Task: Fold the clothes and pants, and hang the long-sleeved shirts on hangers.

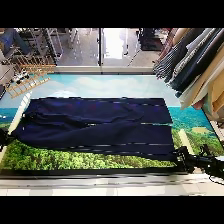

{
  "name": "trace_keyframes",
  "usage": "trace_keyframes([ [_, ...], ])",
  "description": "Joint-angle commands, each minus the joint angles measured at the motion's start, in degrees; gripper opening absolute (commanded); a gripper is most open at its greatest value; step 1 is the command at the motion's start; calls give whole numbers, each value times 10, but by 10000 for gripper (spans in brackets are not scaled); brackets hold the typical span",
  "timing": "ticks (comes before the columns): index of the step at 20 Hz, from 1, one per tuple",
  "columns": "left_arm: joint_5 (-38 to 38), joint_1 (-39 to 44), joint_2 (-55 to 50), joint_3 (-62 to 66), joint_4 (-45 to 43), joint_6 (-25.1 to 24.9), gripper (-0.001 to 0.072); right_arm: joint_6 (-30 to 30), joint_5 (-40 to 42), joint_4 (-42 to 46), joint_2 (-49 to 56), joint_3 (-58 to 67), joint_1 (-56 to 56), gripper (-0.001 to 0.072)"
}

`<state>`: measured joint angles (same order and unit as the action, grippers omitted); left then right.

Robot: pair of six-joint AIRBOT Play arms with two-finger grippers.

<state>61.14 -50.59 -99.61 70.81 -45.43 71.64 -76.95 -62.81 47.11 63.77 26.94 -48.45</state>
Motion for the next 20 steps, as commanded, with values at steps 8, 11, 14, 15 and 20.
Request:
trace_keyframes([
  [8, 18, 8, 0, 0, 9, 0, 14, 37, -109, 78, -5, 1, -1, 566],
  [11, 16, 8, 0, 0, 9, 0, 13, 52, -136, 97, -32, 5, -1, 566],
  [14, 19, 8, 0, 0, 9, 0, 14, 56, -158, 117, -38, 5, -1, 565],
  [15, 19, 8, 0, 0, 9, 0, 14, 75, -169, 103, -40, 5, -1, 565],
  [20, 21, 8, 0, 0, 9, 0, 14, 40, -156, 177, -45, 12, -1, 563],
])
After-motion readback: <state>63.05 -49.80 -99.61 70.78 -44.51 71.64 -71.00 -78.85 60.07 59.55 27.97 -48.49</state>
